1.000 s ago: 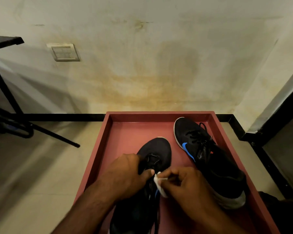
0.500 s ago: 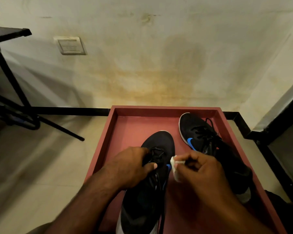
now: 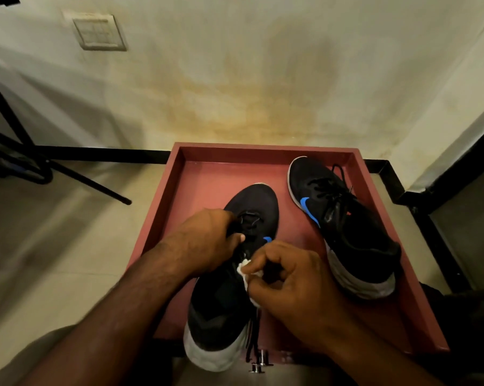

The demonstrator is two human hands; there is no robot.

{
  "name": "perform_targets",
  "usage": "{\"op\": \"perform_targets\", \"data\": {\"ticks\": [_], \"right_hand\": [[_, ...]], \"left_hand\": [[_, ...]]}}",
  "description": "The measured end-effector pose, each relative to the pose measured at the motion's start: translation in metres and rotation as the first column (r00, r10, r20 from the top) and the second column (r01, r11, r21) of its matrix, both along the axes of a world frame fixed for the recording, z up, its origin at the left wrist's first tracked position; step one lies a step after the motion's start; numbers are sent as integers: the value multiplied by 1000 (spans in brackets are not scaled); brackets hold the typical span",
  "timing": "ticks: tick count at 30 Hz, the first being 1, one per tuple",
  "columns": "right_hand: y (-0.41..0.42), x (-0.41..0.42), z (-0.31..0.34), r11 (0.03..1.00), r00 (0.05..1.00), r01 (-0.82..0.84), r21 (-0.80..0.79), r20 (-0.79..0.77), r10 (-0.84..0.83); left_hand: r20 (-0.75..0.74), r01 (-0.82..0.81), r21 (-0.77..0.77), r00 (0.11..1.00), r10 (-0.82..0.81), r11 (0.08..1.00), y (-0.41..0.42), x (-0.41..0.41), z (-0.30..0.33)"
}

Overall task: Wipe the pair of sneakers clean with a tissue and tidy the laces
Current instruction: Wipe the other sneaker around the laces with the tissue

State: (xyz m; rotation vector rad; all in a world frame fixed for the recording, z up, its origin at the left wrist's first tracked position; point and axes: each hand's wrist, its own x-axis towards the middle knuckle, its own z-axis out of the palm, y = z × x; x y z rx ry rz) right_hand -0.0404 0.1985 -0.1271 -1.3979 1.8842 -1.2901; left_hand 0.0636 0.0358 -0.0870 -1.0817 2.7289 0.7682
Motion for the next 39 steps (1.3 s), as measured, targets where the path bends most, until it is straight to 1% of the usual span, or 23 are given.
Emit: {"op": "perform_targets", "data": {"ticks": [1,4,5,8,9,10,13,14,15,18,20,21,22,24,26,27,28,29,31,33,35,37,39], "right_hand": [[2,1,0,1000,1000,-9,-5,0,9],[-4,-15,-12,983,985,163,86,-76,-157],[-5,-16,-12,979,982,174,108,-88,-165],[-2,-5,0,1000,1000,20,23,-14,-20],[-1,-1,3,1000,1000,-8,10,1,8],[-1,-4,0,999,1000,11,40,-19,-10],[-9,-24,-12,966,980,162,203,-149,-133],[-11,-28,-13,959,973,200,202,-156,-170],[-12,-29,-10,958,970,228,172,-122,-209],[-11,-29,6,954,953,298,30,47,-299],[-10,-32,8,938,933,347,29,97,-348],[-10,-32,7,941,934,331,68,121,-337],[-9,-29,5,954,948,272,125,134,-288],[-4,-17,4,976,983,91,196,138,-120],[1,-6,8,985,989,-48,168,145,24],[2,-5,12,988,985,-82,135,164,59],[1,-6,13,993,983,-61,102,181,42],[-1,-10,11,997,983,8,79,182,-22],[-5,-15,6,989,983,120,80,132,-130],[-4,-12,6,993,990,69,100,114,-81],[-1,-7,11,998,990,-11,69,144,1],[-1,-8,14,1000,986,1,12,167,-3],[-4,-11,13,1000,989,19,-1,146,-19]], "left_hand": [[1,7,4,1000,-7,1000,0,0,0],[10,5,-6,1000,-5,1000,0,-3,0],[13,-1,-16,1000,1,1000,1,-3,0],[22,-6,-20,1000,6,1000,1,-5,-2],[23,-9,-15,1000,9,1000,1,-4,-2],[26,-13,-14,1000,14,1000,1,-4,-2],[30,-25,-36,999,26,999,3,-5,-2],[25,-31,-41,999,32,999,3,-5,-2],[22,-39,-46,999,40,998,4,-6,-2],[4,-65,-68,998,65,996,6,-6,-3],[-3,-77,-74,997,77,994,7,-7,-3],[-1,-81,-76,997,81,994,7,-9,-3],[6,-86,-76,996,87,993,7,-10,-4],[29,-95,-71,995,97,993,8,-12,-3],[49,-88,-70,995,91,994,8,-13,-3],[58,-81,-73,995,85,994,9,-13,-3],[63,-75,-79,995,80,994,9,-14,-2],[66,-76,-83,994,82,994,10,-15,-1],[75,-86,-95,993,93,992,14,-17,2],[88,-82,-117,992,93,990,17,-18,2],[91,-74,-127,992,86,989,17,-19,2],[93,-77,-123,992,89,989,16,-19,2],[106,-76,-123,990,89,989,16,-21,3]]}}
